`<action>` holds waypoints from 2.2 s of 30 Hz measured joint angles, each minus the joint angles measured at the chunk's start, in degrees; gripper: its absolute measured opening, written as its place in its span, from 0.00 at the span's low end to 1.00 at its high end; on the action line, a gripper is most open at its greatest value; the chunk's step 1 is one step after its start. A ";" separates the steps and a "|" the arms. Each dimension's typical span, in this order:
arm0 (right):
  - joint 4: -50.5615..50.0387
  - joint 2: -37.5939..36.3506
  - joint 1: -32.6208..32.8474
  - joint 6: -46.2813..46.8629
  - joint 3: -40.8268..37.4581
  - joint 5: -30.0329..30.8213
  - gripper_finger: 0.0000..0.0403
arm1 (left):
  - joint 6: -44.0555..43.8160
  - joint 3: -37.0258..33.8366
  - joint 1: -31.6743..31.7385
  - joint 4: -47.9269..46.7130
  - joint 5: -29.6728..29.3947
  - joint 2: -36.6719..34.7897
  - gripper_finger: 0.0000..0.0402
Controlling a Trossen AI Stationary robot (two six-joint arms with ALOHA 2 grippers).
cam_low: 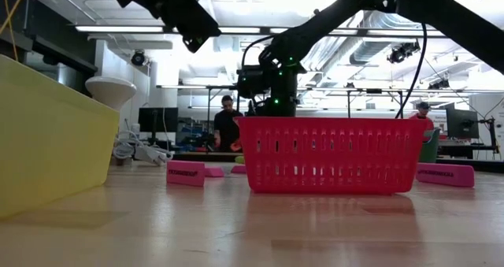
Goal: Pick & Place School Supplies
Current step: Put the top bright green hole punch into the green bin
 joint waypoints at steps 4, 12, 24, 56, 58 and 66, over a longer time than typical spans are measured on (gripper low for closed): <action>-0.17 -0.23 0.00 -0.28 0.00 0.11 0.24 | 0.51 0.00 -0.78 0.00 0.00 0.00 0.17; -2.92 -3.61 0.07 -1.03 0.11 3.84 0.24 | 0.54 0.00 -0.91 0.05 -0.01 0.00 0.17; -10.10 -13.16 -0.79 -1.18 0.17 4.75 0.24 | 0.56 0.00 -0.89 0.04 0.00 0.00 0.17; -13.30 -39.94 -6.49 -1.29 -26.41 3.28 0.24 | 1.39 0.00 -0.87 -2.56 0.00 0.00 0.17; -10.76 -42.88 -6.82 -1.03 -31.42 2.83 0.24 | 1.39 0.00 -0.87 -2.38 0.00 0.00 0.17; -5.17 -47.44 -6.80 -1.43 -45.16 3.30 0.24 | 1.13 0.00 -0.87 -0.69 0.02 0.00 0.17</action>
